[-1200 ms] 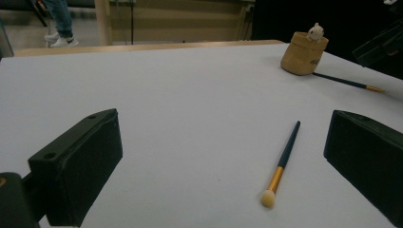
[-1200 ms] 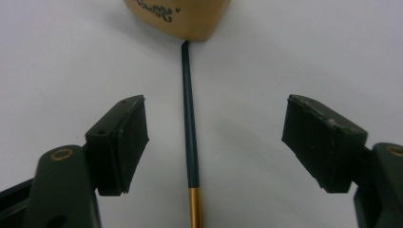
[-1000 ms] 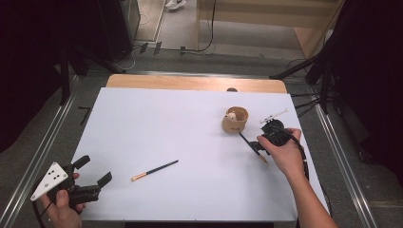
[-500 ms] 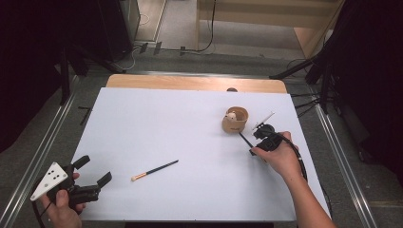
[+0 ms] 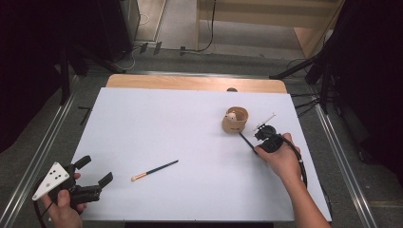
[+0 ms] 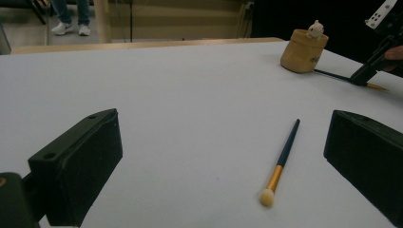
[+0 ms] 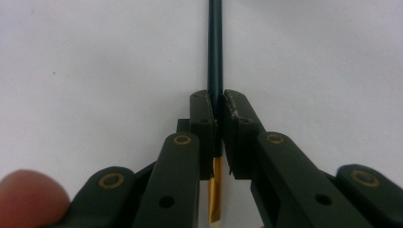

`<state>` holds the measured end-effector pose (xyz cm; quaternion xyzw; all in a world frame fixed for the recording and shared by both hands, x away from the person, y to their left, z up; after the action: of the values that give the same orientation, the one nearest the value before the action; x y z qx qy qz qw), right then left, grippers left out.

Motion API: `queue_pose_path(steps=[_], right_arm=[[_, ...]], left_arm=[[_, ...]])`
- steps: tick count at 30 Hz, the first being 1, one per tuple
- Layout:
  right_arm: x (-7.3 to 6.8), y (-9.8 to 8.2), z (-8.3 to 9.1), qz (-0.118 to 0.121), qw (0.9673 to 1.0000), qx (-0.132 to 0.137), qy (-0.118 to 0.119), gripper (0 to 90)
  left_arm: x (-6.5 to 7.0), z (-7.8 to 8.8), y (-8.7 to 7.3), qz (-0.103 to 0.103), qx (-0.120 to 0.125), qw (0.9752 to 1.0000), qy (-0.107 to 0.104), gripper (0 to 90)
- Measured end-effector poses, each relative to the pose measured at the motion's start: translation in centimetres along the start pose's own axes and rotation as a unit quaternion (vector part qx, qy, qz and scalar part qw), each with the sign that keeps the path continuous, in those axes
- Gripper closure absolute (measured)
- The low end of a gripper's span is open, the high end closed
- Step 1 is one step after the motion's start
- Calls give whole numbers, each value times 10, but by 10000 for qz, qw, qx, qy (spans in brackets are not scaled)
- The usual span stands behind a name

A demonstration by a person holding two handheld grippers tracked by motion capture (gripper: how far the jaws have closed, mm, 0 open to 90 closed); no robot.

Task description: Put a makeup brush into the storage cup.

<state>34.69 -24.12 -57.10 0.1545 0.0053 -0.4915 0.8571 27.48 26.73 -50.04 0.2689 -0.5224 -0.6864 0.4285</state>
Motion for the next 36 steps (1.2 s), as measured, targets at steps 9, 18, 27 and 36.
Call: queue_pose_path(steps=[9,18,27,36], right_arm=[[-3,-9,13,137,9975,688,115,848],[-16,-10,32,273,9874,1533,276,848],[-28,-10,43,454,9757,2107,384,849],[-39,-10,49,585,9638,2518,647,848]], left_arm=[[4,-9,1,-41,-54,10000,-39,0],[14,-22,11,-231,-73,9997,-49,0],[34,-43,26,-306,6,9992,-248,0],[62,-76,46,-428,131,9972,-597,0]])
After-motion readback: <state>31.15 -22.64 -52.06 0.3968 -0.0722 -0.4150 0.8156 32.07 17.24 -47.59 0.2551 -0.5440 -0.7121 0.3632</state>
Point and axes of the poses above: each handheld gripper's, and its own axes: z roughly backward along the jaws, y roughly out of its top, x roughly to its right, the point moved 9 cm from there along -z, roughly forward along the jaws, and after that the axes turned 8 degrees about y, right-handed, at the moved point
